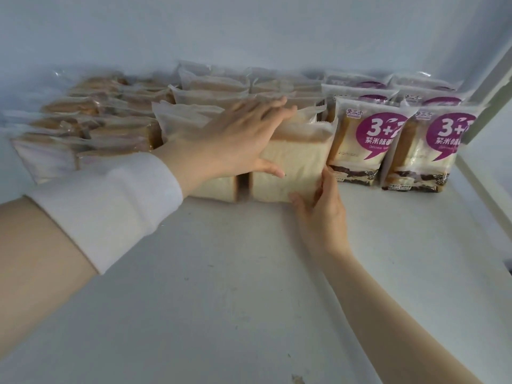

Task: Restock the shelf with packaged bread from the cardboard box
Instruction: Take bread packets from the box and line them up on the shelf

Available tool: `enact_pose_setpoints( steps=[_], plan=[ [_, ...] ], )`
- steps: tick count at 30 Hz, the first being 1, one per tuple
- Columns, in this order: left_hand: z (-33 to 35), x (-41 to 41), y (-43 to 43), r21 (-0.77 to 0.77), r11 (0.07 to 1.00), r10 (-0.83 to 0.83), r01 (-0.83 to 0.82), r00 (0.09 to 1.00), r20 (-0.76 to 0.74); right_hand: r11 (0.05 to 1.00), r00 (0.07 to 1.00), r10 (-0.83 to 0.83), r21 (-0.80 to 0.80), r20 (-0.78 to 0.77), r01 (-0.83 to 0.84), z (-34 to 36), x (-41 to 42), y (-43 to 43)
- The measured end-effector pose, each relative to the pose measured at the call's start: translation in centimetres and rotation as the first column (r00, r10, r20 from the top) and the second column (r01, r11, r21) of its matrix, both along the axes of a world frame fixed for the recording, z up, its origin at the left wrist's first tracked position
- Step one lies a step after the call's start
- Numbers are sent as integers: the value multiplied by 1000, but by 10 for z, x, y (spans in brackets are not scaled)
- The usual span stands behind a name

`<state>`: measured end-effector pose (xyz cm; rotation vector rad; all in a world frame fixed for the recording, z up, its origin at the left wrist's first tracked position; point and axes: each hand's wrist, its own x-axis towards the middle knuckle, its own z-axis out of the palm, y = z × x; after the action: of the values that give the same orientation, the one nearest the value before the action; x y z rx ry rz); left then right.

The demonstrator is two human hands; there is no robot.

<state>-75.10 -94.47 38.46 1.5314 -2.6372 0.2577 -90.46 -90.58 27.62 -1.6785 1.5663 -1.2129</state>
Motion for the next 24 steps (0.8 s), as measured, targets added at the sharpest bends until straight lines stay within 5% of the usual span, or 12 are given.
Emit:
enact_pose_setpoints(
  steps=[9, 17, 24],
  plan=[
    [-12, 0, -10, -139, 990, -28, 37, 997, 70, 997, 1000, 28, 74, -14, -27, -2, 9, -19],
    [3, 2, -4, -22, 1000, -8, 10, 995, 95, 976, 990, 124, 173, 69, -134, 7, -6, -13],
    [-4, 2, -15, -60, 998, -14, 22, 992, 129, 978, 999, 36, 206, -20, -32, 13, 2, -22]
  ],
)
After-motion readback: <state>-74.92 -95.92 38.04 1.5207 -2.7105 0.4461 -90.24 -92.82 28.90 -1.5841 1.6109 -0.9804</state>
